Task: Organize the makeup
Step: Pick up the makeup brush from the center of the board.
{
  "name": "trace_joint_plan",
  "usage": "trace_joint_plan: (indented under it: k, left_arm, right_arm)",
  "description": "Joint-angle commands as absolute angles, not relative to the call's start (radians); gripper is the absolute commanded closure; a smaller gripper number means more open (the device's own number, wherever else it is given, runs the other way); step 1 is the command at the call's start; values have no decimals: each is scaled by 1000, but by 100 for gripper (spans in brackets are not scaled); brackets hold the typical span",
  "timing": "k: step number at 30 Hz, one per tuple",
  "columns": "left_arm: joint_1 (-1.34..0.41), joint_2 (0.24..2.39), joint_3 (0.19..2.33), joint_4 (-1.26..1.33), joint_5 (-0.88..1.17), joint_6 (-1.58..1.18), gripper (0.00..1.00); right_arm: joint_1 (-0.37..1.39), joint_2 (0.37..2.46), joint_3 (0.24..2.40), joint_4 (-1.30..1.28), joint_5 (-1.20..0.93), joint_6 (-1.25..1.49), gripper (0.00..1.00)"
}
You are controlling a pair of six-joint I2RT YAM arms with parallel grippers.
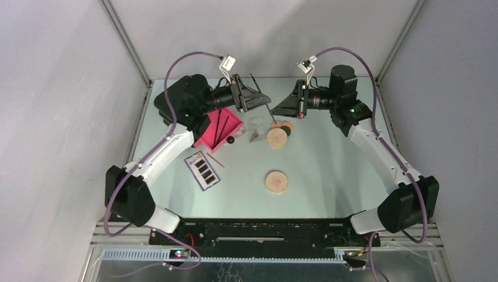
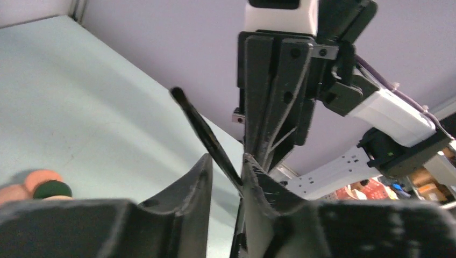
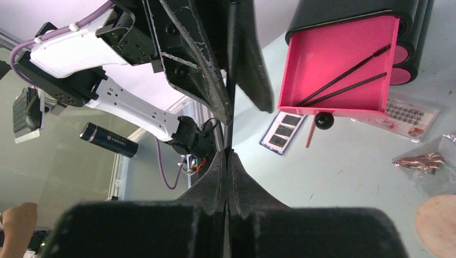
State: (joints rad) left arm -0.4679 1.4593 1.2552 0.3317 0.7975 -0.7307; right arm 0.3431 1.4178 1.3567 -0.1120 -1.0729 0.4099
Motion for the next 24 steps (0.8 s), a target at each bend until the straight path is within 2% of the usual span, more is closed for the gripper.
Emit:
trace_joint_plan:
  k: [1,4,7,9,12,14,18,20,24]
  left_arm:
    - [-474,1460,1244,440,850,-781,76]
    - [-473,1462,1247,447,864,-784,98]
    - [-460,1458,1254,404,868,-756,100]
    - [-439,1452,1290,256,862,-655,100]
    - [-397,1441,1355,-39,806,-433,100]
    - [-372,1424,1385,-217,720,-281,100]
    - [-348,1397,1419,-483,461,-18,100]
    - [-347,1388,1417,-553,291,74,100]
    - [-345,1396,1407,-631,97,165,100]
  right_arm:
    - [350,1426,1368,-67,-1095,429,100]
    - [348,1431,1367,-76,-1094,414,97]
    - [340,1428,1367,-118,-1084,368,64]
    - [328,1415,1367,-169,-1058,304,44]
    - [305,1393,1367,-252,-1040,193,28]
    - [289,1382,1367,-320,-1034,97,24]
    - [273,1365,1367,-487,-997,-133,22]
    - [270,1359,1359,-545,-974,-202,22]
    - [259,1330,1291,-535,-941,-249,22]
